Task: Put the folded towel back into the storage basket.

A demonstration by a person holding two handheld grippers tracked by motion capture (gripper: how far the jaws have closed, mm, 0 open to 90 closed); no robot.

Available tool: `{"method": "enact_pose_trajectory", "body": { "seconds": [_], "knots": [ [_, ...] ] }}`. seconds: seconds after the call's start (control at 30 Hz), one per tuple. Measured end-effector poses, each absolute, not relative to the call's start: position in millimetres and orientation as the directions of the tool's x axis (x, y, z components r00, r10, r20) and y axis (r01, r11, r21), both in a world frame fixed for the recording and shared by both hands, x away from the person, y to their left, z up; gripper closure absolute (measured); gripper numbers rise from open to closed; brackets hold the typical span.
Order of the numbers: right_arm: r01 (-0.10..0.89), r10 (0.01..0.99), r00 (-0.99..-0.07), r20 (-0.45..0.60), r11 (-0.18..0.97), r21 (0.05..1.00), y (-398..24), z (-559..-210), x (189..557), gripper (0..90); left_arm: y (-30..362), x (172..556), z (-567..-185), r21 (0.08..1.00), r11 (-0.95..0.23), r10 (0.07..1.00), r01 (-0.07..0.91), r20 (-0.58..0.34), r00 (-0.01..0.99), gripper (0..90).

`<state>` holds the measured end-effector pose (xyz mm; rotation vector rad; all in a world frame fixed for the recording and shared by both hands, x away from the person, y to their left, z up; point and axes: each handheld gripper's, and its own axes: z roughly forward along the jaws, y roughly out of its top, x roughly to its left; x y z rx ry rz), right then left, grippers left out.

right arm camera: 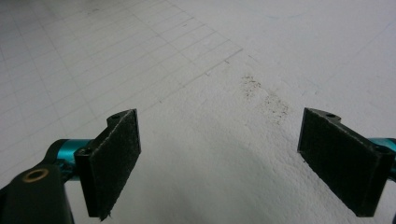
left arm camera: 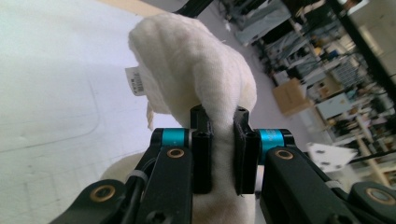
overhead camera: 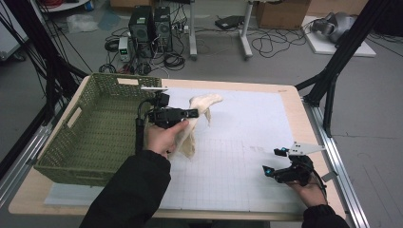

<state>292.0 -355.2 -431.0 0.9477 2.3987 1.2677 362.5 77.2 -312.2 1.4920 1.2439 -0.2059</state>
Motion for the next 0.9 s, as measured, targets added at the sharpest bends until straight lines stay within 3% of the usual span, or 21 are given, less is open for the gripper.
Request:
{"method": "enact_pose_trajectory", "body": {
  "seconds": [0.2,0.37,0.53,0.9],
  "knots": [
    [0.427,0.656,-0.752,0.065,0.409,0.806,-354.6,-431.2,292.8,12.5,93.0,367.3,-299.8,0.623,0.187,0.607,0.759,-0.681,0.409,80.5],
    [0.423,0.653,-0.755,0.061,0.413,0.806,-353.5,-431.5,293.8,12.5,100.7,374.7,-291.5,0.606,0.196,0.555,0.771,-0.717,0.423,80.5],
    [0.426,0.655,-0.753,0.064,0.411,0.806,-354.7,-431.8,294.1,12.5,107.0,372.7,-281.4,0.629,0.206,0.569,0.750,-0.700,0.431,80.5],
    [0.421,0.647,-0.760,0.060,0.420,0.804,-351.6,-432.5,295.7,12.5,131.7,380.2,-288.6,0.604,0.199,0.597,0.771,-0.699,0.394,80.5]
  ]
}}
